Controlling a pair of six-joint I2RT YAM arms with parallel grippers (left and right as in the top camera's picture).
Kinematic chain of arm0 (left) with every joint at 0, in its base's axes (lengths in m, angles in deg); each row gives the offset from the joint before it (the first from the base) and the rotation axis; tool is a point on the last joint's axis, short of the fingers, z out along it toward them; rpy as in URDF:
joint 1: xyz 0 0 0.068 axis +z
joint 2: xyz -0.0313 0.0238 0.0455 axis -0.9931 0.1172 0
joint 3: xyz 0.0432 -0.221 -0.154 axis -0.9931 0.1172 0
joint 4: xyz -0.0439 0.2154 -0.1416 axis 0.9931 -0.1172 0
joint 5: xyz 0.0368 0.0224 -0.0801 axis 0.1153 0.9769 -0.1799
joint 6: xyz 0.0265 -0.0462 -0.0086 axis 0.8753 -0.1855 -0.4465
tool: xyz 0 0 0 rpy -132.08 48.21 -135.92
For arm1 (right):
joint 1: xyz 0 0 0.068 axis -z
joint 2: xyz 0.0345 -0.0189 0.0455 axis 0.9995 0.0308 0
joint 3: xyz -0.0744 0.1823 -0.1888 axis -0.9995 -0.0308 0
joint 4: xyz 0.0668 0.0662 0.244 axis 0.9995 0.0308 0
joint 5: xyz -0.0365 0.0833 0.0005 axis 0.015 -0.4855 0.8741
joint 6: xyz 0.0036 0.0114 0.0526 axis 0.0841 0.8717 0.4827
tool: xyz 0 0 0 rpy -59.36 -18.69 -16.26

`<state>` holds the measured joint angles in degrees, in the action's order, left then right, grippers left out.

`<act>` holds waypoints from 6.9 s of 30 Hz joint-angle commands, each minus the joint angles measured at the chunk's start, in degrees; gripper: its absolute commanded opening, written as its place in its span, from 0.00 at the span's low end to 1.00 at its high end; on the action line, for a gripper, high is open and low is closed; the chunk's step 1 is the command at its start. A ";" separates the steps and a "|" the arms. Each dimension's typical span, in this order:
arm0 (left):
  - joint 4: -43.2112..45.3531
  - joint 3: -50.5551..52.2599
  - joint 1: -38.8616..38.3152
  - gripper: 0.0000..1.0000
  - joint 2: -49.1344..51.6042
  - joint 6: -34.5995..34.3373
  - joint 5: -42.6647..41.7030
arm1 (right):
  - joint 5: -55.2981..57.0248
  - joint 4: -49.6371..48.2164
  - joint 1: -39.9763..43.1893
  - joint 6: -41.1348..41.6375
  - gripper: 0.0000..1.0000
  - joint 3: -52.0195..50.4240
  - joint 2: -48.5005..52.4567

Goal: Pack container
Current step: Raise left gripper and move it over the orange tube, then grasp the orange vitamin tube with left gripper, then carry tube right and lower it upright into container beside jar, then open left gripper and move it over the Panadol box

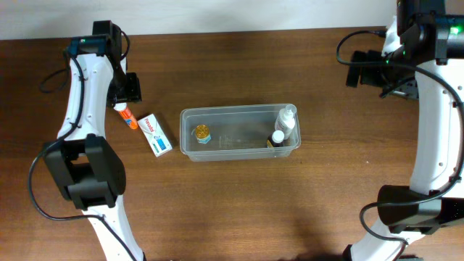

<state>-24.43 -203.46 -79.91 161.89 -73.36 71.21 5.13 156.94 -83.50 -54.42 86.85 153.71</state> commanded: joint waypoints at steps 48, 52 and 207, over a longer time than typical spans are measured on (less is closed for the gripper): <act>-17.62 -24.59 -2.69 0.20 3.93 1.11 -7.30 | -0.28 0.15 0.17 0.37 0.98 0.39 0.09; -19.82 -28.04 -6.95 0.19 2.10 3.23 -11.80 | -0.26 0.15 0.17 0.37 0.98 0.39 0.11; -14.45 -11.93 -11.56 1.00 -14.36 -12.50 -5.79 | -0.28 0.15 0.17 0.37 0.98 0.39 0.09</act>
<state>-37.08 -214.61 -95.74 149.54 -79.59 68.74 5.13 156.94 -83.50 -54.46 86.85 153.71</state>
